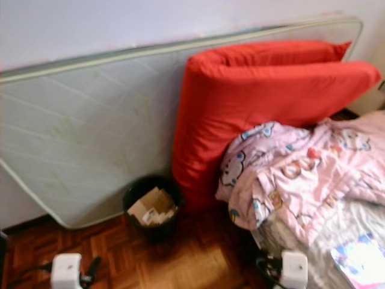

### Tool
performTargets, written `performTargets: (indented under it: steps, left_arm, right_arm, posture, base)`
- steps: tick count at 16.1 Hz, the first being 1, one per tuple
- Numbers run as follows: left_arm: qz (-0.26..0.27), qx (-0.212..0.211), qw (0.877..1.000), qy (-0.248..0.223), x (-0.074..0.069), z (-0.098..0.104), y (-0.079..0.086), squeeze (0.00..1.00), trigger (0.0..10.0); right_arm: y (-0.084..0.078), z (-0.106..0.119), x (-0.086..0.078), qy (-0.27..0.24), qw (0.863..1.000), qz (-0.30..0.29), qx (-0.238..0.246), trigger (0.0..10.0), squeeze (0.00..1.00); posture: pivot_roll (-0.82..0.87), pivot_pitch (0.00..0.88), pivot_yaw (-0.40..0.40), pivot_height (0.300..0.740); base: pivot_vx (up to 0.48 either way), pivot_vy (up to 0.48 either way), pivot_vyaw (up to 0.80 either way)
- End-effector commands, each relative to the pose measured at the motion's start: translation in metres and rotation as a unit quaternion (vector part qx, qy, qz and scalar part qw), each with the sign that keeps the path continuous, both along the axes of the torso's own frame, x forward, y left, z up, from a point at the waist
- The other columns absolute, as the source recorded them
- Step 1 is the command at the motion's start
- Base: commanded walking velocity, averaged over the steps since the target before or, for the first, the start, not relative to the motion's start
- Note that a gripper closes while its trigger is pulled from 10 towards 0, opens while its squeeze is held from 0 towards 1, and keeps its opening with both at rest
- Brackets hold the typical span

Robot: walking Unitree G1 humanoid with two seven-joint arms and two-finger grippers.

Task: Clean up the room

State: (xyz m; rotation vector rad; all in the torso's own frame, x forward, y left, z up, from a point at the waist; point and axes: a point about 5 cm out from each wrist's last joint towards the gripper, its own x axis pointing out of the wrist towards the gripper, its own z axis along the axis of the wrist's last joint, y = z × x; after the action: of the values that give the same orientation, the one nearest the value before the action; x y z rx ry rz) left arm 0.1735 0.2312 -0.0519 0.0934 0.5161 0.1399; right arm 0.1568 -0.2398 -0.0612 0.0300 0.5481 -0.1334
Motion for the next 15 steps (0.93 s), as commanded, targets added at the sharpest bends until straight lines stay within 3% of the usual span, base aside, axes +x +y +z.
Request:
performTargets:
  steps: [1,3,4,7,9,11,13,15]
  left_arm:
    - [0.004,-0.01,0.999,0.031,-0.001,-0.007,-0.004,0.0,10.0]
    - [0.001,0.028,0.988,0.149,-0.01,-0.026,-0.006,0.0,10.0]
    - [0.025,0.032,0.98,0.194,-0.022,-0.034,-0.003,0.0,10.0]
    - [0.014,0.023,0.971,0.236,-0.038,-0.041,0.001,0.0,10.0]
    - [0.016,0.023,0.97,0.241,-0.041,-0.042,0.002,0.0,10.0]
    - [0.039,0.019,0.968,0.246,-0.042,-0.042,0.005,0.0,10.0]
    - [0.034,0.009,0.97,0.24,-0.036,-0.042,-0.002,0.0,10.0]
    - [0.024,0.012,0.97,0.241,-0.035,-0.041,-0.002,0.0,10.0]
  right_arm:
    - [0.0,-0.009,-0.009,0.044,0.999,-0.01,0.011,10.0,0.0]
    - [-0.004,-0.03,-0.039,0.17,0.984,-0.054,0.014,10.0,0.0]
    - [0.0,-0.037,-0.053,0.223,0.975,-0.014,-0.014,10.0,0.0]
    - [0.014,-0.04,-0.05,0.221,0.975,-0.012,0.011,10.0,0.0]
    - [0.018,-0.041,-0.048,0.222,0.975,-0.025,0.021,10.0,0.0]
    - [0.038,-0.044,-0.041,0.236,0.971,-0.017,0.031,10.0,0.0]
    - [0.07,-0.044,-0.026,0.239,0.97,0.005,0.038,10.0,0.0]
    - [0.085,-0.042,-0.017,0.233,0.971,-0.003,0.047,10.0,0.0]
  posture:
    - [-0.1,0.0,-0.037,0.74]
    - [-0.14,0.009,-0.036,0.74]
    - [-0.1,0.026,-0.038,0.74]
    - [-0.1,0.03,-0.038,0.74]
    - [-0.09,0.026,-0.042,0.74]
    - [-0.07,0.03,-0.052,0.74]
    - [-0.06,0.041,-0.06,0.74]
    - [-0.08,0.032,-0.032,0.74]
  base:
    - [0.0,0.0,0.0]
    - [0.0,0.0,0.0]
    - [0.0,0.0,0.0]
    - [0.0,0.0,0.0]
    - [0.0,0.0,0.0]
    - [0.0,0.0,0.0]
    - [0.0,0.0,0.0]
    - [0.0,0.0,0.0]
